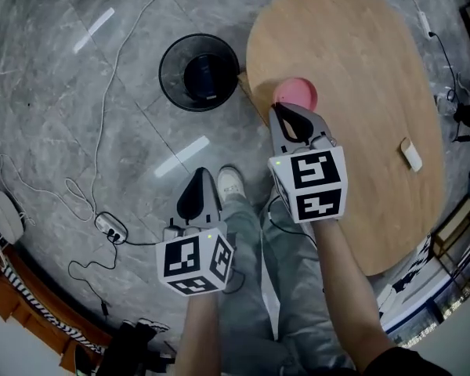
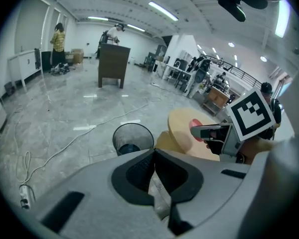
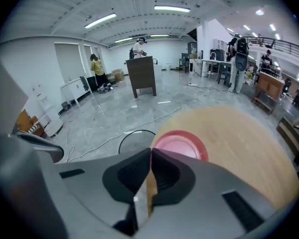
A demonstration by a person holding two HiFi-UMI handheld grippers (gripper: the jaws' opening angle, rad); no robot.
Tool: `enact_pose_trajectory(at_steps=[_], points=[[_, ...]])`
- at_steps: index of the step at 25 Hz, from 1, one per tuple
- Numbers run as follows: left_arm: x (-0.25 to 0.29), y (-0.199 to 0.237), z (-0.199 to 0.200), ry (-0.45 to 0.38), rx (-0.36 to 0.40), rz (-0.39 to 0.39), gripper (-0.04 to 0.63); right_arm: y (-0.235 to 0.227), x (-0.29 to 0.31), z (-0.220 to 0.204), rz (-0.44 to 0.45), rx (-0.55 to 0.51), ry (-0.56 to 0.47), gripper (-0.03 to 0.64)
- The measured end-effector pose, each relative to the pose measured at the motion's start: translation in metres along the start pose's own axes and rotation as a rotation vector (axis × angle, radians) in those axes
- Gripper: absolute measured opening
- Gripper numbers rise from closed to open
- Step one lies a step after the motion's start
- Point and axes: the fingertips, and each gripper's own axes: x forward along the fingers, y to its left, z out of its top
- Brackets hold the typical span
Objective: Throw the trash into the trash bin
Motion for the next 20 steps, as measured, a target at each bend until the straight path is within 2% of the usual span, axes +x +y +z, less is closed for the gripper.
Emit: enact_pose_trajectory(at_steps=[8, 13, 14, 15, 16, 17, 20], points=[[-0.012, 0.07, 0.018, -0.027, -0.075, 0.071, 0.006, 0.07, 0.053, 0.042, 0.121, -0.059, -0.021, 0.015], [-0.016, 0.093, 0.023, -0.038, -0.09, 0.081, 0.006, 0.092, 0.084, 0.061, 0.121, -0.087, -0.046, 0.018], [-0.017, 0.096, 0.023, -0.037, -0.09, 0.082, 0.006, 0.093, 0.087, 0.063, 0.114, -0.09, -0.051, 0.036], [-0.018, 0.098, 0.023, -0.035, -0.089, 0.083, 0.006, 0.094, 0.089, 0.064, 0.11, -0.086, -0.052, 0.141], [-0.019, 0.099, 0.022, -0.032, -0.087, 0.083, 0.006, 0.093, 0.088, 0.063, 0.108, -0.079, -0.049, 0.175], [-0.018, 0.099, 0.022, -0.03, -0.084, 0.082, 0.006, 0.092, 0.086, 0.061, 0.106, -0.074, -0.044, 0.173], [-0.01, 0.094, 0.021, -0.023, -0.072, 0.071, 0.006, 0.078, 0.073, 0.049, 0.083, -0.06, -0.046, 0.052]])
